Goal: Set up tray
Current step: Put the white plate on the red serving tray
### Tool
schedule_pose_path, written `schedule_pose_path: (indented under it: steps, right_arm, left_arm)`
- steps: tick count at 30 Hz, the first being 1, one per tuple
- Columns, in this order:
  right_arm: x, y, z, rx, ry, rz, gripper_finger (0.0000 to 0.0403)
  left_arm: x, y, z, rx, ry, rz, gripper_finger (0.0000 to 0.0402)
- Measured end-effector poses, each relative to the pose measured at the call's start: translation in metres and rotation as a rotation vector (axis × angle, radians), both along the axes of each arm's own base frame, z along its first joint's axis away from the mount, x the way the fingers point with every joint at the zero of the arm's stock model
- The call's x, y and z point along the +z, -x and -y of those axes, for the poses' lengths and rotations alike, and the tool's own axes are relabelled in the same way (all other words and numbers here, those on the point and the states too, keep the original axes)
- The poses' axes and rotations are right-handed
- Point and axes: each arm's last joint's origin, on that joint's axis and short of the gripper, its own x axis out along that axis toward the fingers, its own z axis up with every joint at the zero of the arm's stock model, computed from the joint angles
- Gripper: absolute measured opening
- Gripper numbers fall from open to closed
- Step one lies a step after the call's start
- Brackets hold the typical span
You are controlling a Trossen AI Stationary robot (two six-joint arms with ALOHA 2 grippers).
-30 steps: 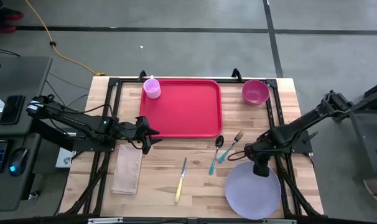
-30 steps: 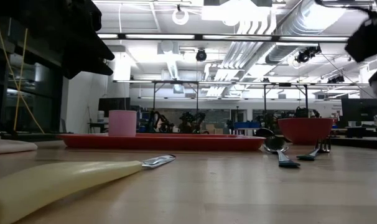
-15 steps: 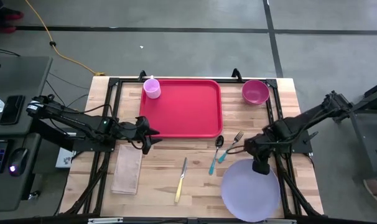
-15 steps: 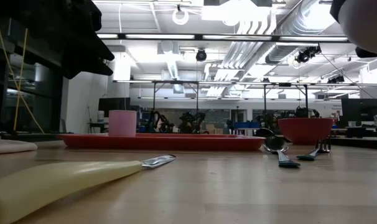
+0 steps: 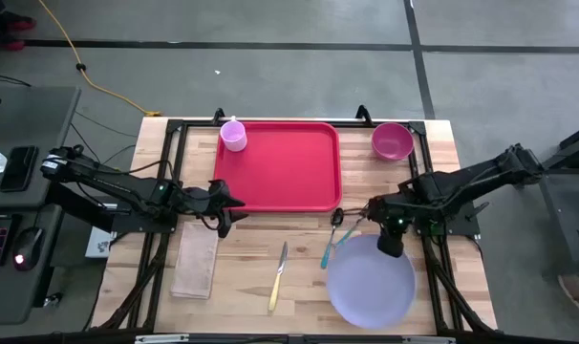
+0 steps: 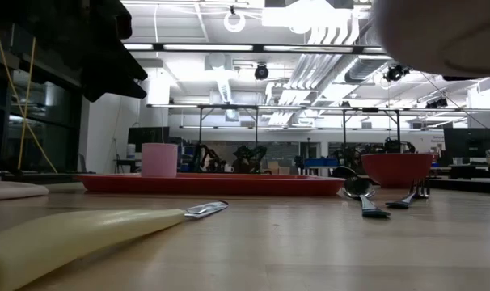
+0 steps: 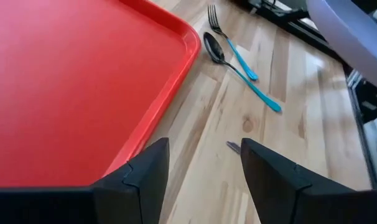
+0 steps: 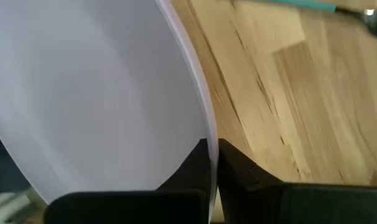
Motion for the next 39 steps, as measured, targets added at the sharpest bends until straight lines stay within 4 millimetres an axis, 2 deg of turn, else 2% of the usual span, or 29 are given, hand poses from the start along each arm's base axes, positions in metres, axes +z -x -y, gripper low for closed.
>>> schedule_pose_path:
  steps: [4, 12, 25, 39]
  right_arm:
    - [0.002, -0.006, 0.010, -0.061, -0.021, 0.035, 0.0000]
    - [0.005, -0.018, 0.036, -0.252, -0.058, 0.093, 0.0000]
    - [0.010, -0.030, 0.081, -0.549, -0.097, 0.196, 0.0000]
    - [-0.012, -0.065, 0.132, -0.717, -0.118, 0.278, 0.0000]
  left_arm:
    - [-0.001, 0.001, -0.001, -0.009, -0.047, -0.020, 0.0230]
    - [-0.009, 0.007, -0.006, 0.126, -0.132, -0.104, 0.0230]
    - [-0.011, 0.009, -0.007, 0.137, -0.148, -0.133, 0.0230]
    - [-0.011, 0.009, -0.007, 0.136, -0.149, -0.134, 0.0230]
